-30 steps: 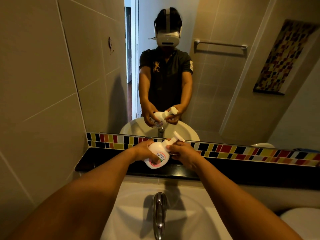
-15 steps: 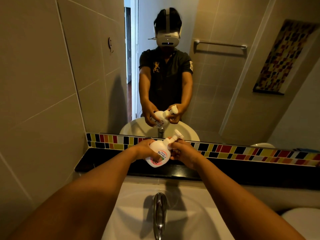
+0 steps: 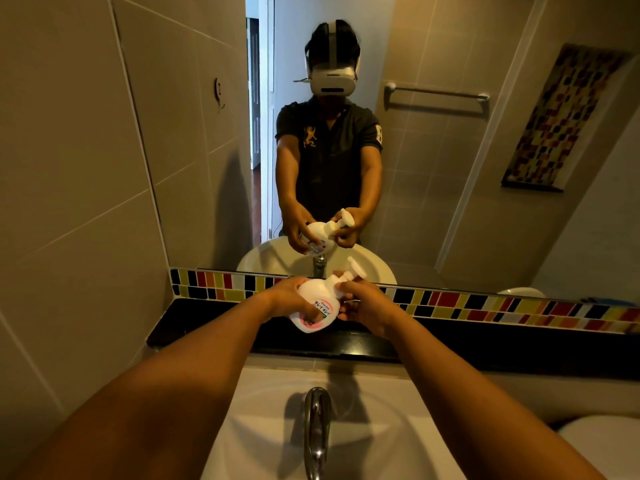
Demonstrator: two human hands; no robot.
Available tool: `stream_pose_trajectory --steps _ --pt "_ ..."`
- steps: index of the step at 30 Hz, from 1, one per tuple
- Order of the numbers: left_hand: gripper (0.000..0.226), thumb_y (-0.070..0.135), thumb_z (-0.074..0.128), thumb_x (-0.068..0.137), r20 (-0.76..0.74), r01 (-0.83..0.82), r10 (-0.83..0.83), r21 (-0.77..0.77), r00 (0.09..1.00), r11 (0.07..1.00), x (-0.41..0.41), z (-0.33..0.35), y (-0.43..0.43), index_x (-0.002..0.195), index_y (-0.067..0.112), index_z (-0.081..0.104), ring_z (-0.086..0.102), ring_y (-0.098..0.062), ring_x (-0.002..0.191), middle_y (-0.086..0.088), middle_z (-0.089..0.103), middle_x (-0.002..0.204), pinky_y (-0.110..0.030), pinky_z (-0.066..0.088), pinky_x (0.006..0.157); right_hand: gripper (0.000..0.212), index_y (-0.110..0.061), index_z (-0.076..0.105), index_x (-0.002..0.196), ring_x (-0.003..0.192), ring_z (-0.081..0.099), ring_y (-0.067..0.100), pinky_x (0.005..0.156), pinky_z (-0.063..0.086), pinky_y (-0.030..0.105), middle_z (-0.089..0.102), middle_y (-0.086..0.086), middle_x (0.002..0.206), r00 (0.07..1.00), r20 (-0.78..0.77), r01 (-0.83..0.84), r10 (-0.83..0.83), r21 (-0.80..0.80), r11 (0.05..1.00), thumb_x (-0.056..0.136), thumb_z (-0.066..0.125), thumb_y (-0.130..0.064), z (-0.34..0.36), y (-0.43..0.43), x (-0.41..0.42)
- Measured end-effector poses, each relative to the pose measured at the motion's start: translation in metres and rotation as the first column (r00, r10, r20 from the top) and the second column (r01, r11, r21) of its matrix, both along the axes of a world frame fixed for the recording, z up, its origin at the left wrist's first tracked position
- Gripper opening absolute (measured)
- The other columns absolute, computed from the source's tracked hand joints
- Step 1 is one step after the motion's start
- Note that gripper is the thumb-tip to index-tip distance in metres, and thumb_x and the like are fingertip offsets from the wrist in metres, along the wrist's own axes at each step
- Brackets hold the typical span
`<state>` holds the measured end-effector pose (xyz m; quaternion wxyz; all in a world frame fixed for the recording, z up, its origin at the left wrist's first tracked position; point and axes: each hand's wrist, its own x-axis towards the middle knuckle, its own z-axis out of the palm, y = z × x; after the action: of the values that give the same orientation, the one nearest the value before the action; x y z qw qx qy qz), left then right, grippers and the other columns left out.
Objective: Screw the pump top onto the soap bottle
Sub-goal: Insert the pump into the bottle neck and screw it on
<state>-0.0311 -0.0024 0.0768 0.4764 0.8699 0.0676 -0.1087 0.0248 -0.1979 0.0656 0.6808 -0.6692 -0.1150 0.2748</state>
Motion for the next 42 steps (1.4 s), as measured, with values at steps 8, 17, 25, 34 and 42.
stream_pose_trajectory --steps 8,17,25,34,42 --pt "0.063 0.015 0.083 0.067 -0.006 0.011 -0.011 0.016 1.000 1.000 -0.0012 -0.0004 -0.0039 0.121 0.026 0.052 0.060 -0.023 0.106 -0.003 0.063 0.115 -0.037 0.054 0.087 0.055 -0.010 0.061 0.115 0.069 0.063 0.020 0.062 0.056 0.030 0.067 0.010 0.085 0.999 0.044 0.020 -0.015 -0.120 0.993 0.081 0.070 -0.052 0.0017 0.0012 -0.0013" --pt "0.064 0.018 0.084 0.065 -0.005 0.005 -0.004 0.036 1.000 0.999 0.0008 0.0025 -0.0032 0.121 0.026 0.054 0.061 -0.024 0.107 -0.002 0.064 0.116 -0.040 0.054 0.089 0.046 -0.010 0.061 0.118 0.067 0.066 0.019 0.064 0.058 0.031 0.071 0.016 0.096 0.999 0.039 0.001 0.002 -0.054 0.999 0.082 0.075 -0.035 0.0010 -0.0042 0.0019" --pt "0.060 0.018 0.084 0.066 -0.012 -0.004 0.005 0.028 1.000 1.000 -0.0005 0.0036 -0.0028 0.116 0.029 0.053 0.060 -0.023 0.107 -0.001 0.063 0.114 -0.038 0.053 0.087 0.048 -0.019 0.055 0.126 0.076 0.062 0.022 0.064 0.057 0.031 0.066 0.017 0.104 0.998 0.018 -0.056 0.057 -0.069 0.996 0.084 0.070 -0.037 0.0057 -0.0019 -0.0013" --pt "0.067 0.020 0.084 0.066 -0.006 0.014 -0.013 0.062 1.000 0.998 0.0000 0.0051 -0.0029 0.125 0.023 0.053 0.060 -0.026 0.111 -0.006 0.063 0.120 -0.045 0.054 0.094 0.052 -0.008 0.063 0.113 0.060 0.062 0.017 0.060 0.056 0.031 0.069 0.012 0.079 0.998 0.059 0.000 0.006 -0.109 0.994 0.081 0.074 -0.047 0.0056 -0.0015 0.0002" --pt "0.063 0.018 0.084 0.067 -0.014 0.005 -0.005 0.035 1.000 0.999 0.0003 0.0078 -0.0013 0.120 0.027 0.051 0.059 -0.025 0.109 -0.003 0.061 0.118 -0.037 0.054 0.085 0.037 -0.013 0.059 0.119 0.070 0.062 0.019 0.065 0.056 0.032 0.069 0.016 0.099 0.999 -0.001 -0.048 0.048 -0.065 0.997 0.086 0.070 -0.025 0.0096 -0.0058 0.0011"
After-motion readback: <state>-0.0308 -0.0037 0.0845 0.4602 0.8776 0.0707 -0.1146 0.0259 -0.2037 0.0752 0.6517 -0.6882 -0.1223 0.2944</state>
